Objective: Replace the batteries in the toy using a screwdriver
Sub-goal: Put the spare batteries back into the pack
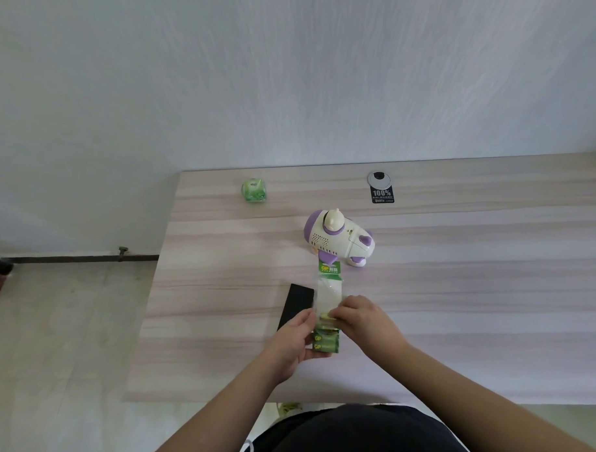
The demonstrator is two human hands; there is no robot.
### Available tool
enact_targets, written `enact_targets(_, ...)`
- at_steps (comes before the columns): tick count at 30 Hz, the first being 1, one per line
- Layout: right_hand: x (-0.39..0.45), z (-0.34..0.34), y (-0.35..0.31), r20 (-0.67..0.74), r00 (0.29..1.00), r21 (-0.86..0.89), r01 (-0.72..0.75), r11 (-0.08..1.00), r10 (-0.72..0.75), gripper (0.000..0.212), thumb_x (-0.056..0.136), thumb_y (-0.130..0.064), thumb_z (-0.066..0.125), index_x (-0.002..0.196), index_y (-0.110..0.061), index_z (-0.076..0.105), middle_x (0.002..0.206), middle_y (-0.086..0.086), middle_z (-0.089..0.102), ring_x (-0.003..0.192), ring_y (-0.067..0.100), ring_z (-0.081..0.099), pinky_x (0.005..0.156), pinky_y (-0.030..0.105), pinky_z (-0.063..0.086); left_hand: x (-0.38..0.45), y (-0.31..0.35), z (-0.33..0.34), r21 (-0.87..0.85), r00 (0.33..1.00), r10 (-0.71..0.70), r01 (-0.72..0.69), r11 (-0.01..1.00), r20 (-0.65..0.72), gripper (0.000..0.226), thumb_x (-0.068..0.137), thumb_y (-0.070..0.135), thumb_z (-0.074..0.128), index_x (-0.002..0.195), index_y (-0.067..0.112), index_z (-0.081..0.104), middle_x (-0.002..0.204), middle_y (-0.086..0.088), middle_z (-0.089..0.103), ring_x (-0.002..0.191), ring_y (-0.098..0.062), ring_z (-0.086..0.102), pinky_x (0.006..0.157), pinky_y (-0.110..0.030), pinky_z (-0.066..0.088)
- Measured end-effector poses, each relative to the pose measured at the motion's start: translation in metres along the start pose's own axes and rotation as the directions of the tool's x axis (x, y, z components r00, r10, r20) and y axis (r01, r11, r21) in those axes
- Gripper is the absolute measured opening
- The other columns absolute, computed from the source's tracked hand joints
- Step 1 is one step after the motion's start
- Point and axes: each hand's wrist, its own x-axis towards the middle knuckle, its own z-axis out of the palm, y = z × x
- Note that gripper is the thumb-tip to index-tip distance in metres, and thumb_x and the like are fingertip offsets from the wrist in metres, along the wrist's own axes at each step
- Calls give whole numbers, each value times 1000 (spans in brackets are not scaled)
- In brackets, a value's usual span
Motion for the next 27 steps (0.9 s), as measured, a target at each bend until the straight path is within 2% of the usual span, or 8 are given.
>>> enact_targets(3, 2, 1, -1, 78, 996, 6, 39, 999, -39, 16, 77, -18, 78, 93, -16, 77, 87, 4, 68, 78, 21, 65, 66, 27, 52, -1, -1, 2, 10, 1000, -11, 11, 1000, -17, 31, 104, 29, 41, 130, 16, 52, 121, -16, 63, 106, -32, 66, 74, -38, 58)
enact_targets(8, 2, 5, -4, 38, 999, -16, 31, 999, -30, 19, 69, -20, 84, 86, -24, 77, 81, -4, 69, 73, 17, 64, 64, 25, 51, -4, -1, 2, 39, 1000, 16, -16, 999, -3, 26, 104, 26, 39, 122, 18, 56, 119, -16, 64, 106, -32, 65, 77, -40, 58)
enact_targets(15, -2, 4, -5, 156, 980, -26, -119, 993, 122, 25, 97, -33, 51, 115, -33, 68, 115, -12, 66, 112, 13, 51, 95, 28, 35, -4, -5, 0, 111, 998, 50, -46, 993, -29, 23, 103, 24, 43, 117, 12, 58, 114, -16, 65, 100, -31, 67, 73, -39, 59)
enact_targets(18, -1, -1, -6, 196, 961, 41, -208, 977, 196, 26, 99, -31, 48, 117, -32, 67, 113, -12, 67, 111, 12, 50, 95, 26, 36, -2, -8, 0, 122, 995, 65, -56, 991, -72, 22, 103, 24, 45, 115, 10, 57, 111, -17, 66, 94, -28, 68, 69, -37, 60)
enact_targets(20, -5, -1, -7, 127, 944, 194, -325, 926, 304, 23, 97, -26, 53, 113, -28, 69, 102, -11, 67, 100, 11, 54, 87, 23, 41, -1, -7, -1, 112, 992, 67, -55, 992, -103, 21, 104, 22, 44, 116, 10, 56, 109, -16, 66, 89, -26, 68, 67, -36, 60)
enact_targets(23, -11, 5, -1, -31, 796, 397, -545, 739, 604, 18, 98, -18, 47, 104, -22, 64, 95, -4, 67, 83, 14, 57, 70, 28, 45, 0, -6, -4, 107, 989, 64, -50, 993, -130, 22, 104, 22, 43, 118, 9, 55, 109, -14, 67, 90, -28, 68, 67, -36, 59)
enact_targets(25, -12, 13, 11, -7, 695, 384, -662, 644, 719, 18, 98, -17, 42, 106, -20, 57, 98, 2, 64, 78, 18, 57, 64, 31, 43, 0, -7, -6, 114, 988, 57, -41, 993, -141, 22, 103, 22, 44, 117, 11, 56, 110, -13, 68, 94, -28, 69, 68, -36, 59)
enact_targets(27, -11, 21, 24, 85, 658, 296, -734, 612, 748, 19, 97, -19, 43, 112, -17, 53, 105, 3, 59, 81, 20, 56, 66, 31, 43, 0, -8, -8, 118, 988, 53, -36, 992, -144, 23, 103, 23, 45, 119, 10, 56, 110, -13, 68, 94, -28, 69, 68, -36, 59)
